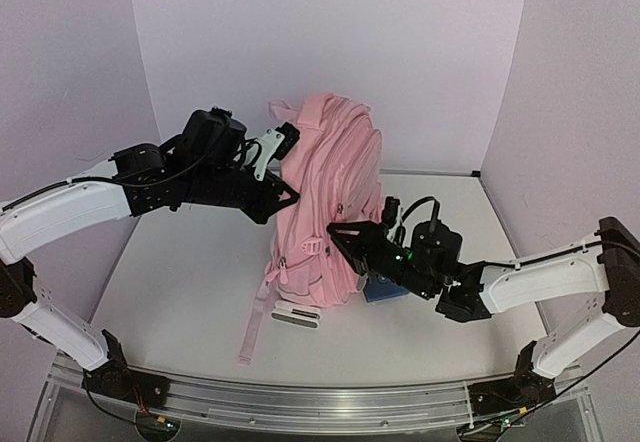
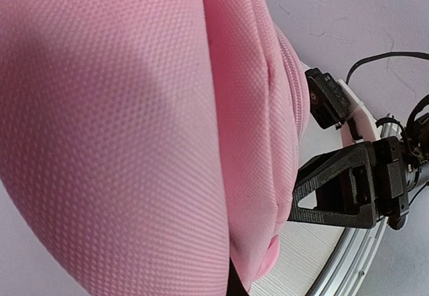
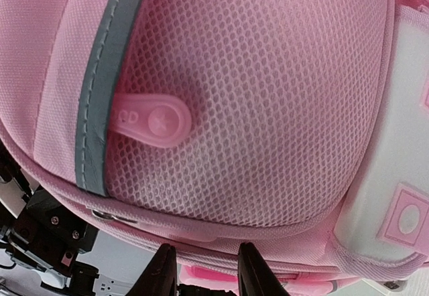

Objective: Pack the student bag
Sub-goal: Unzip the student bag at the center of the board.

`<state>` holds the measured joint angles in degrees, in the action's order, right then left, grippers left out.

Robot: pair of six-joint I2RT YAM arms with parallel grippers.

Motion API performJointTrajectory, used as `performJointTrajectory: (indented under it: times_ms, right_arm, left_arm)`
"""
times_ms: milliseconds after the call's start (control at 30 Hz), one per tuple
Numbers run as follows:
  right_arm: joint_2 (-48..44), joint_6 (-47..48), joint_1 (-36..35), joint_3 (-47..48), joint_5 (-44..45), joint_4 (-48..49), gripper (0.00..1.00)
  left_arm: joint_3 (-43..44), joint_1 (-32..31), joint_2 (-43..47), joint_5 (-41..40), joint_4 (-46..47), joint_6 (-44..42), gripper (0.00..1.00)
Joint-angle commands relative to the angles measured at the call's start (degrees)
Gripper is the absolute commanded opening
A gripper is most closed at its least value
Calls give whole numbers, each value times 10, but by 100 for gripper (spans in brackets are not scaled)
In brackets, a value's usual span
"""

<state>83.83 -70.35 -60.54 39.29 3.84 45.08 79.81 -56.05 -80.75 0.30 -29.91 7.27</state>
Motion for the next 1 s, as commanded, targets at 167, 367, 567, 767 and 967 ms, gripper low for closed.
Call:
performJointTrajectory:
  times_ms: [167,367,567,767,967]
  right_arm:
    - [-13,31,-1,12,92,27,37]
    - [-1,54,9,36,77,34,36]
    - [7,73,12,60,59,52,33]
    - [18,65,20,63,70,54,30]
    - [23,64,24,59,85,66,24]
  left_arm:
    - [29,-2,0,17,0,-11,0]
    - [30,-2,-2,19,0,-11,0]
    - [31,-2,-3,20,0,-12,0]
    - [33,-2,-3,20,-4,-12,0]
    - [33,-2,-1,18,-7,-14,0]
